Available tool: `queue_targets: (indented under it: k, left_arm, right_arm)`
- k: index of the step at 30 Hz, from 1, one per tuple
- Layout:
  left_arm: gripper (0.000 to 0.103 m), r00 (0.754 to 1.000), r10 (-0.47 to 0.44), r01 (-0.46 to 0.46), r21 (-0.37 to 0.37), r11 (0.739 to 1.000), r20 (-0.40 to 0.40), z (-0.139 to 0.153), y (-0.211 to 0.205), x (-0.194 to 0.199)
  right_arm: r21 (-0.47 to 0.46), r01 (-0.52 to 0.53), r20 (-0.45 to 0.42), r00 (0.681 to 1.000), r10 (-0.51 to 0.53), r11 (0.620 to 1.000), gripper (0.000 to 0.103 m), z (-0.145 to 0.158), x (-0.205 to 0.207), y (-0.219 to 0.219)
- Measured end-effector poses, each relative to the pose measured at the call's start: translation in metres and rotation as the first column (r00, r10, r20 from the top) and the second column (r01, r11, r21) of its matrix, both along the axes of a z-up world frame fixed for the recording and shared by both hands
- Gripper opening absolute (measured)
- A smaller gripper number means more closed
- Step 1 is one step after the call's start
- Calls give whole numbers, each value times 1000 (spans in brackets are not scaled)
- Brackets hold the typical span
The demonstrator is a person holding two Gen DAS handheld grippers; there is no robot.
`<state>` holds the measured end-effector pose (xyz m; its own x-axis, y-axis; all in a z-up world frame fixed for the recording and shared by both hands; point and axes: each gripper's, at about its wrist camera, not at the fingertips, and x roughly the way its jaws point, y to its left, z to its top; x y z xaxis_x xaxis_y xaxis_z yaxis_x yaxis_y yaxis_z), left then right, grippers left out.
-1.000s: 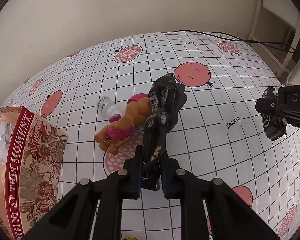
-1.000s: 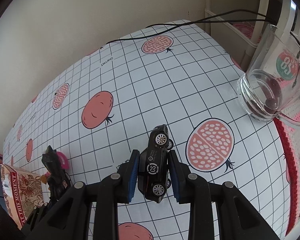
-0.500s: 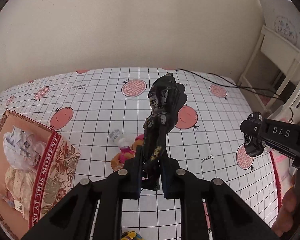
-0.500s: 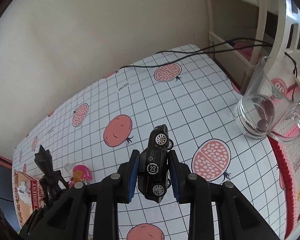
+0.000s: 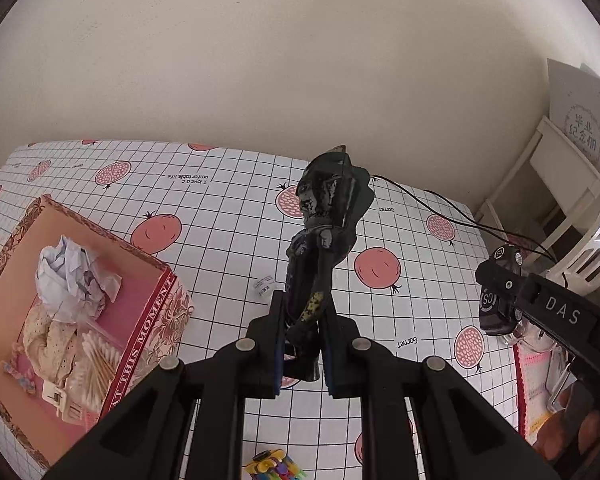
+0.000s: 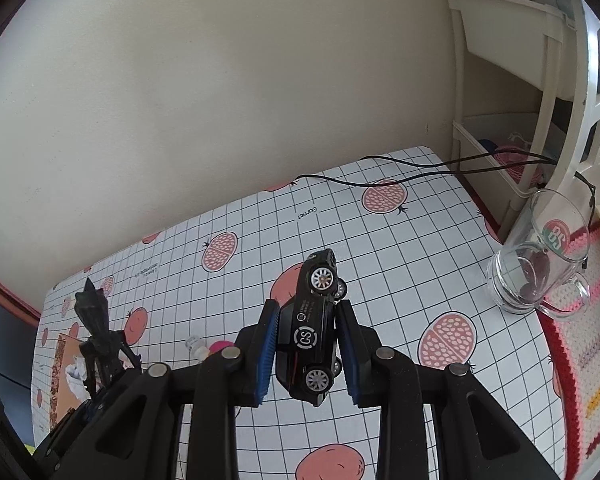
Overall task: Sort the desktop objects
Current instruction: 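Lift and carry the robot figurine and car over the pink box with both tools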
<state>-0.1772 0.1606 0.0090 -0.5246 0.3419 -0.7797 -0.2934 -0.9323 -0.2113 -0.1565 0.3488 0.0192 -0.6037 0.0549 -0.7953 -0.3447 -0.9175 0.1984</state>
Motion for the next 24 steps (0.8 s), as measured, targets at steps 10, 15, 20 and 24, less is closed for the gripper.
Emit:
queue_targets:
  k: [10, 15, 20, 24]
  left_arm:
    - [16, 992, 121, -121, 37, 992, -16, 15, -53, -5]
    - [16, 977, 213, -212, 37, 976, -22, 20, -90, -8]
    - [16, 953, 302, -301, 46, 953, -11, 21, -127, -7]
    - [16, 930, 367, -366, 44, 929, 0, 21, -152, -8]
  right_arm:
    - [-70, -132, -21, 991, 131, 989, 31, -6, -7, -61]
    - [-88, -202, -32, 979, 199, 976, 31, -9, -11, -96]
    - [-103, -256, -35, 967, 254, 961, 31, -15, -14, -125]
    - [-120, -302, -34, 953, 301, 946, 31, -20, -14, -146]
